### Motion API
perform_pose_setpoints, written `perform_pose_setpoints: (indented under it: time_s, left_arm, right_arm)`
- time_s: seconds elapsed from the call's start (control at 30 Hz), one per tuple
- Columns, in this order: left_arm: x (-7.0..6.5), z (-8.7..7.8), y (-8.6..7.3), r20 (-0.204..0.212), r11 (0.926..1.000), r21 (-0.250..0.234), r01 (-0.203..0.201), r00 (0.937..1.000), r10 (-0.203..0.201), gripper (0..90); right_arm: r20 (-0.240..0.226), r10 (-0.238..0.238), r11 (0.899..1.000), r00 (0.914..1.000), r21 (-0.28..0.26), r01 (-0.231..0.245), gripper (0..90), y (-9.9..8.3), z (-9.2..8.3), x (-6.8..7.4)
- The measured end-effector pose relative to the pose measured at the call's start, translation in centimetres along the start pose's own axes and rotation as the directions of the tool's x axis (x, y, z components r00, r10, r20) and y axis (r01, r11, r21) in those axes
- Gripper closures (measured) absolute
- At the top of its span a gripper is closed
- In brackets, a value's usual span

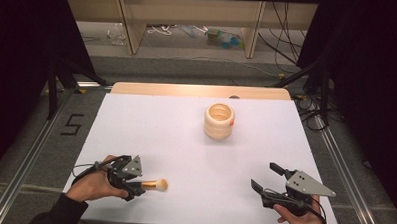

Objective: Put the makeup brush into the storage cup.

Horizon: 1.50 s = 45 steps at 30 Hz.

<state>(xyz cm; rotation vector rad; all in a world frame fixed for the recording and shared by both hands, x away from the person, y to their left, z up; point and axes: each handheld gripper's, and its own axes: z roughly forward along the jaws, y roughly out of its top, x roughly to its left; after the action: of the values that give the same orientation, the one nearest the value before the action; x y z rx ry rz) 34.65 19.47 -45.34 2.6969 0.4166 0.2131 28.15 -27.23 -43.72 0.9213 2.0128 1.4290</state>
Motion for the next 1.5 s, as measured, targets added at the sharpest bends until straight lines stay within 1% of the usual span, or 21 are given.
perform_pose_setpoints:
  time_s: [0.1,0.17,0.3,0.33,0.37,0.4,0.43,0.47,0.5,0.53,0.57,0.63,0.77,0.8,0.87,0.9,0.97,1.17,1.33,1.4,1.5]
  left_arm:
    - [0.1,0.3,0.3,0.003,0.9994,0.035,-0.002,1.0,0.002,37.6]
    - [0.2,0.3,0.4,-0.006,0.998,0.06,-0.02,0.9998,0.021,38.1]
    - [0.2,0.3,0.6,0.012,0.997,0.072,-0.03,0.9995,0.029,41.3]
    - [0.2,0.3,0.7,0.014,0.9959,0.082,-0.039,0.9992,0.038,41.6]
    - [0.0,0.3,0.6,0.016,0.9958,0.091,-0.008,0.9998,0.007,41.6]
    - [0.0,0.4,0.6,0.017,0.9954,0.095,-0.012,0.9998,0.01,42.0]
    - [0.2,0.5,0.7,0.015,0.9938,0.103,-0.04,0.9991,0.039,43.0]
    - [0.2,0.6,0.6,0.012,0.9937,0.108,-0.03,0.9995,0.029,43.0]
    - [0.3,0.6,0.7,0.011,0.9927,0.113,-0.042,0.9991,0.041,42.9]
    - [0.2,0.7,0.7,0.011,0.9931,0.117,-0.012,0.9999,0.01,42.8]
    - [0.3,0.7,0.7,0.014,0.9916,0.126,-0.027,0.9996,0.025,43.2]
    - [0.3,0.8,0.7,0.02,0.9904,0.137,-0.02,0.9996,0.018,45.7]
    - [0.3,0.9,0.9,0.025,0.9899,0.139,-0.027,0.9994,0.024,46.1]
    - [0.2,0.9,0.9,0.029,0.99,0.138,-0.028,0.9993,0.025,46.3]
    - [0.2,0.9,1.1,0.028,0.9883,0.149,-0.036,0.9991,0.032,46.5]
    - [0.2,0.9,1.1,0.03,0.9875,0.153,-0.039,0.999,0.034,45.7]
    - [0.3,1.0,1.1,0.031,0.9874,0.154,-0.037,0.999,0.033,46.0]
    - [0.4,1.2,1.3,0.036,0.9827,0.179,-0.046,0.9985,0.04,47.3]
    - [0.5,1.4,1.3,0.044,0.9807,0.189,-0.051,0.9981,0.044,54.0]
    - [0.6,1.4,1.3,0.052,0.9809,0.187,-0.052,0.9977,0.043,55.2]
    - [0.7,1.5,1.4,0.056,0.9821,0.18,-0.056,0.9973,0.047,60.4]
  right_arm:
    - [0.002,-0.004,1.0,1.0,0.0,0.004,19.0,0.0,0.0,0.0]
    - [0.0,0.004,1.0,1.0,0.005,-0.004,19.0,0.0,0.0,0.0]
    - [0.004,-0.013,1.0,0.9999,-0.005,0.013,19.0,0.0,0.1,-0.1]
    - [-0.002,0.005,1.0,1.0,0.007,-0.005,19.0,0.0,0.0,0.1]
    - [-0.002,0.005,1.0,1.0,0.007,-0.005,19.0,0.0,0.0,0.1]
    - [-0.002,0.004,1.0,1.0,0.007,-0.004,19.1,0.0,0.0,0.1]
    - [-0.007,0.006,1.0,1.0,0.008,-0.006,19.5,0.0,0.0,0.1]
    - [-0.007,0.006,1.0,1.0,0.008,-0.006,19.5,0.0,0.0,0.1]
    - [-0.009,0.005,1.0,0.9999,0.007,-0.005,19.6,0.0,0.1,0.1]
    - [-0.011,0.007,1.0,0.9999,0.007,-0.007,19.7,0.0,0.1,0.2]
    - [-0.011,0.006,1.0,0.9999,0.009,-0.006,19.8,0.0,0.1,0.1]
    - [-0.025,0.011,1.0,0.9996,-0.003,-0.011,20.0,-0.1,0.2,0.2]
    - [-0.026,0.011,1.0,0.9996,-0.002,-0.011,20.2,-0.1,0.2,0.2]
    - [-0.014,-0.001,1.0,0.9999,0.029,0.001,20.2,0.0,-0.1,0.1]
    - [-0.01,-0.019,1.0,0.9998,0.023,0.019,20.5,0.0,0.0,0.0]
    - [-0.018,0.001,1.0,0.9998,0.023,-0.001,20.6,0.0,0.0,0.2]
    - [-0.019,0.0,0.999,0.9998,0.04,0.001,20.6,0.1,-0.1,0.2]
    - [-0.009,-0.022,0.999,0.9997,0.023,0.023,20.6,0.0,0.0,0.0]
    - [-0.025,-0.02,1.0,0.9995,0.009,0.02,20.6,0.0,0.2,0.1]
    - [-0.03,-0.001,1.0,0.9996,0.023,0.001,20.6,0.0,0.1,0.2]
    - [-0.03,-0.001,1.0,0.9996,0.024,0.002,20.6,0.0,0.1,0.2]
